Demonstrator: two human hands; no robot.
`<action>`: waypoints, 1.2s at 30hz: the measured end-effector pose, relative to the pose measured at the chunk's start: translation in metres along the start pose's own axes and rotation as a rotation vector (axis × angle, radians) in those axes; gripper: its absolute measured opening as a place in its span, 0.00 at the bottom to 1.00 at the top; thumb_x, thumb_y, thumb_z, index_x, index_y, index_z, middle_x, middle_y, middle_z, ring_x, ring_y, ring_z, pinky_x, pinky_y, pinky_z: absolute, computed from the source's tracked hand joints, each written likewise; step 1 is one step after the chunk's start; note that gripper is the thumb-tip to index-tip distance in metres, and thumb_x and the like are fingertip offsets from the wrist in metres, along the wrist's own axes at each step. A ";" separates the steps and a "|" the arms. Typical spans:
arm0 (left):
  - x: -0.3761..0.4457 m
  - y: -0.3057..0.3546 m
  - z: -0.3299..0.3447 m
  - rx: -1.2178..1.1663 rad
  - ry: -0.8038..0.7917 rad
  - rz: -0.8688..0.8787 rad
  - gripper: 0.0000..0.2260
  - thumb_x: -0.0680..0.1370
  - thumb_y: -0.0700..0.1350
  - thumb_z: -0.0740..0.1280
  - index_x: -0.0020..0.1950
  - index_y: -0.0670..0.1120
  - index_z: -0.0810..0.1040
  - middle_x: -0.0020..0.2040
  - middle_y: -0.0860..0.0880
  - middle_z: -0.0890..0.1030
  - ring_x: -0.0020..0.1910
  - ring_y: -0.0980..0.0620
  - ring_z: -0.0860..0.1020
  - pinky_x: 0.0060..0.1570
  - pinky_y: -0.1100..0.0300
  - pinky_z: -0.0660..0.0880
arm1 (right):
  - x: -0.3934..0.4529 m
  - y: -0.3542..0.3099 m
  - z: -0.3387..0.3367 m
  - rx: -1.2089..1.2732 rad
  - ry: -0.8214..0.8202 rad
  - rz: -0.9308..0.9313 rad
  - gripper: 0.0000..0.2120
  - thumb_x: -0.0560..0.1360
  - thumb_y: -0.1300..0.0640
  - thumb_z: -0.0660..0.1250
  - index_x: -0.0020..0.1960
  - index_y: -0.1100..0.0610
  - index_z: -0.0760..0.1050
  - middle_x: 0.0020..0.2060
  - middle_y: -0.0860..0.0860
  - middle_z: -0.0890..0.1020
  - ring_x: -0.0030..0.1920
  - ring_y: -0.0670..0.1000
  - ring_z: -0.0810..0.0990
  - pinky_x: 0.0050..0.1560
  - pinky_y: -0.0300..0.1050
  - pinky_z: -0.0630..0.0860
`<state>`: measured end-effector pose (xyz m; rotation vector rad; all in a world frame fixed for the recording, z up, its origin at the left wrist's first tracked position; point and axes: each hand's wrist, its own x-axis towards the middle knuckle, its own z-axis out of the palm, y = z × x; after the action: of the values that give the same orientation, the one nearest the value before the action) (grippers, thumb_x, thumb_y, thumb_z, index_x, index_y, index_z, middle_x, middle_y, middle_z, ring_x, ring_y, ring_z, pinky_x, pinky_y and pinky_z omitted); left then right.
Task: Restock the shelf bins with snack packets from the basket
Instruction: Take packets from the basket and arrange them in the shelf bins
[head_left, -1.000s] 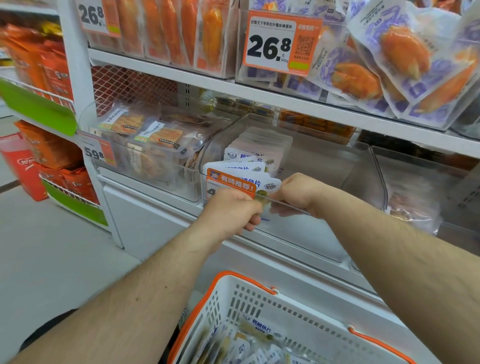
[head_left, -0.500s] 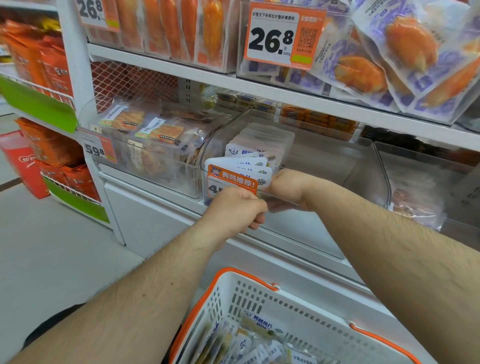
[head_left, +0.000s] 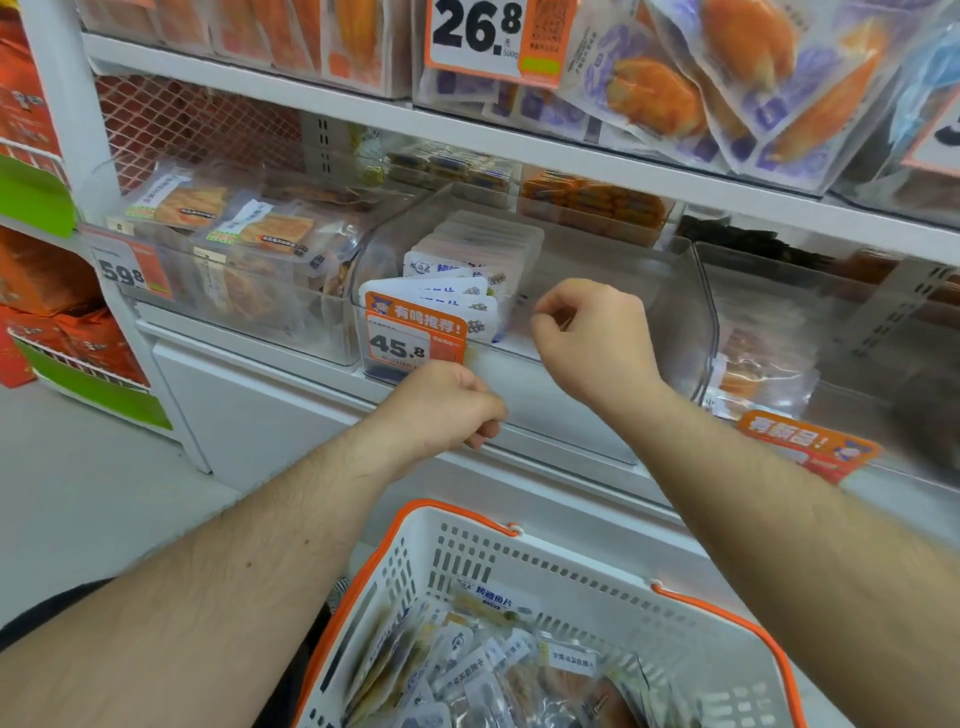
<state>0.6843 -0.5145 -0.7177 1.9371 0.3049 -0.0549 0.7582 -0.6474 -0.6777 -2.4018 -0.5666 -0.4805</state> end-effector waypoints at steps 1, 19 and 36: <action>0.000 -0.001 0.005 0.027 -0.026 0.007 0.05 0.74 0.42 0.69 0.39 0.44 0.82 0.37 0.49 0.85 0.34 0.55 0.80 0.31 0.67 0.71 | -0.013 0.000 -0.004 0.052 0.033 -0.012 0.06 0.72 0.61 0.66 0.41 0.55 0.82 0.36 0.48 0.83 0.39 0.51 0.78 0.45 0.44 0.75; -0.019 -0.054 0.069 0.813 -0.589 0.044 0.06 0.77 0.47 0.67 0.48 0.51 0.83 0.48 0.56 0.84 0.47 0.52 0.81 0.54 0.50 0.79 | -0.209 0.132 0.104 -0.072 -0.869 0.325 0.08 0.75 0.57 0.62 0.44 0.58 0.79 0.44 0.53 0.83 0.46 0.55 0.81 0.49 0.49 0.80; -0.011 -0.055 0.080 0.923 -0.728 -0.023 0.11 0.79 0.50 0.65 0.61 0.53 0.79 0.51 0.59 0.78 0.52 0.55 0.79 0.54 0.56 0.77 | -0.271 0.156 0.179 -0.142 -1.091 0.495 0.11 0.75 0.56 0.63 0.36 0.52 0.64 0.32 0.48 0.71 0.36 0.49 0.71 0.30 0.40 0.63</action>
<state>0.6692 -0.5705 -0.7961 2.6307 -0.2434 -1.0436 0.6443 -0.7202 -1.0118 -2.6566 -0.3236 1.0888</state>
